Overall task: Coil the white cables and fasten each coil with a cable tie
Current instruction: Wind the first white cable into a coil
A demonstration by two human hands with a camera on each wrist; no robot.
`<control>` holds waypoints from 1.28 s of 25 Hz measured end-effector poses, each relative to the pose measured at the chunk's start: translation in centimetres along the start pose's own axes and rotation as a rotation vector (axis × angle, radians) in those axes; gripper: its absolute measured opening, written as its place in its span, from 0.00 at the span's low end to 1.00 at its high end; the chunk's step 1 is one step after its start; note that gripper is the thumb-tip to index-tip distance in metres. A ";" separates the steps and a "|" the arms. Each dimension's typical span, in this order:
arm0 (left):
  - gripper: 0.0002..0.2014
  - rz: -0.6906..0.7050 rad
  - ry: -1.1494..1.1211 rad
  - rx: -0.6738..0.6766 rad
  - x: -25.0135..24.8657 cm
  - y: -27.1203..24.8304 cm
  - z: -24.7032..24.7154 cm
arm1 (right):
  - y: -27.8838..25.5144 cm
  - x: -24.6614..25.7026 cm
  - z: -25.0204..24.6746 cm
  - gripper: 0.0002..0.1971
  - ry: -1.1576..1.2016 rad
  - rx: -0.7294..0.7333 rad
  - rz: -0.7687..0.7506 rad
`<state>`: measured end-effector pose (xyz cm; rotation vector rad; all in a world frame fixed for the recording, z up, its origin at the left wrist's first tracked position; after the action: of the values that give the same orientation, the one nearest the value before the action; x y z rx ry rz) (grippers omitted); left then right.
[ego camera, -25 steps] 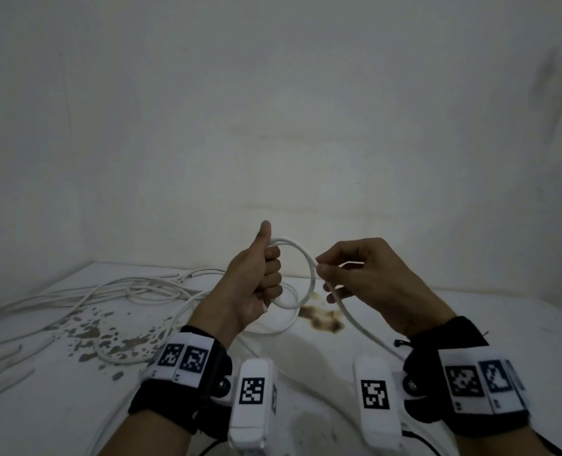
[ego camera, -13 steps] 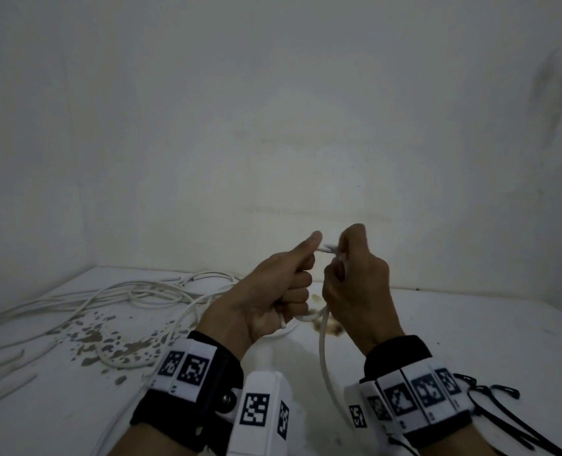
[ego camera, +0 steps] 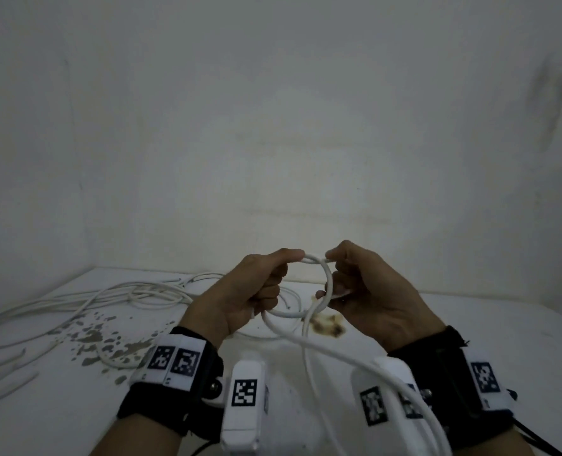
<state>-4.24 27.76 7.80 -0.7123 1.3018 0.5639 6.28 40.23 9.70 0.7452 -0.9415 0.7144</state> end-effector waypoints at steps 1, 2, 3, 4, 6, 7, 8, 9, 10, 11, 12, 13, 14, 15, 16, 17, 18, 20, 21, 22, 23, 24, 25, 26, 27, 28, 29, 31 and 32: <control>0.27 0.010 0.043 -0.026 0.0 0.1 -0.2 | 0.0 0.7 -0.2 0.20 -0.213 0.020 -0.111; 0.27 0.019 0.095 -0.065 0.0 0.1 -0.4 | -0.1 1.6 -0.4 0.22 -0.558 0.080 -0.248; 0.29 0.023 0.153 -0.119 0.1 0.1 -0.9 | -0.6 2.4 -0.3 0.25 -0.909 0.159 -0.354; 0.30 0.029 0.211 -0.173 0.2 0.2 -1.4 | -0.9 3.0 -0.4 0.26 -1.185 0.217 -0.402; 0.31 0.035 0.266 -0.255 0.6 0.4 -2.3 | -1.2 3.6 -0.8 0.23 -1.388 0.274 -0.408; 0.29 0.037 0.237 -0.271 0.7 0.6 -2.6 | -1.1 3.6 -1.1 0.22 -1.355 0.317 -0.408; 0.27 0.033 0.166 -0.275 0.9 0.6 -3.0 | -0.9 3.4 -1.3 0.22 -1.183 0.369 -0.410; 0.27 0.029 0.074 -0.267 0.9 0.7 -3.3 | -0.7 3.1 -1.5 0.20 -0.903 0.412 -0.397; 0.27 0.038 -0.006 -0.252 0.7 0.8 -3.6 | -0.8 3.0 -1.4 0.19 -0.559 0.456 -0.331; 0.28 0.050 -0.053 -0.243 0.6 0.8 -3.9 | -1.1 2.8 -1.3 0.17 -0.298 0.479 -0.250; 0.28 0.060 -0.079 -0.240 0.4 0.8 -4.2 | -1.2 2.7 -1.4 0.17 -0.199 0.476 -0.209; 0.27 0.061 -0.088 -0.246 0.3 0.8 -4.4 | -0.9 2.4 -1.7 0.18 -0.287 0.433 -0.232; 0.27 0.056 -0.079 -0.257 0.4 0.9 -4.5 | -0.4 2.4 -2.3 0.20 -0.532 0.363 -0.321; 0.27 0.055 -0.056 -0.272 0.5 0.9 -4.7 | 0.2 2.7 -2.9 0.22 -0.866 0.274 -0.459; 0.27 0.057 -0.029 -0.289 0.7 1.0 -4.8 | 0.6 3.2 -3.4 0.24 -1.153 0.167 -0.609; 0.27 0.061 -0.007 -0.307 0.7 1.0 -4.9 | 0.7 3.7 -3.7 0.26 -1.307 0.076 -0.746; 0.27 0.066 0.000 -0.322 0.7 1.1 -4.9 | 0.7 4.0 -3.8 0.26 -1.325 0.027 -0.839; 0.27 0.081 -0.046 -0.330 0.4 1.2 -4.8 | 1.1 3.9 -4.3 0.23 -1.093 -0.004 -0.828; 0.26 0.088 -0.101 -0.317 0.3 1.2 -4.6 | 1.4 3.7 -4.5 0.22 -0.811 -0.007 -0.703; 0.26 0.087 -0.180 -0.292 0.2 1.2 -4.4 | 1.6 3.1 -4.4 0.20 -0.491 0.010 -0.517; 0.26 0.078 -0.269 -0.261 0.2 1.3 -4.2 | 1.5 2.6 -4.0 0.19 -0.186 0.034 -0.328; 0.26 0.066 -0.352 -0.229 0.2 1.4 -4.1 | 1.2 2.3 -3.6 0.17 0.042 0.070 -0.188; 0.26 0.051 -0.421 -0.201 0.3 1.5 -3.8 | 1.0 2.3 -3.3 0.15 0.182 0.110 -0.121; 0.26 0.032 -0.473 -0.179 0.4 1.6 -3.5 | 0.7 2.3 -2.9 0.13 0.260 0.151 -0.111; 0.26 0.012 -0.510 -0.161 0.5 1.7 -3.1 | 0.5 2.2 -2.4 0.10 0.298 0.196 -0.126; 0.26 -0.004 -0.537 -0.143 0.6 1.9 -2.5 | 0.3 2.0 -1.8 0.11 0.307 0.249 -0.151; 0.26 -0.015 -0.557 -0.125 0.8 2.0 -1.9 | 0.2 1.6 -1.4 0.16 0.278 0.298 -0.166; 0.26 -0.037 -0.594 -0.080 1.0 2.0 -0.7 | 0.2 0.3 -0.6 0.22 0.148 0.372 -0.166; 0.26 -0.050 -0.617 -0.054 1.0 2.1 -0.2 | 0.3 -0.5 -0.3 0.20 0.072 0.394 -0.147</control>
<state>-5.68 29.01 6.46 -0.5508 0.6956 0.7100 6.00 40.56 9.21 1.1148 -0.6781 0.8014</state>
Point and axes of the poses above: each hand's wrist, its own y-axis towards the middle knuckle, its own z-axis out of the palm, x = y × z, the point moved 4 cm from there along y, towards the middle knuckle, and after that the axes turned 14 degrees about -z, right-handed, at the moved point
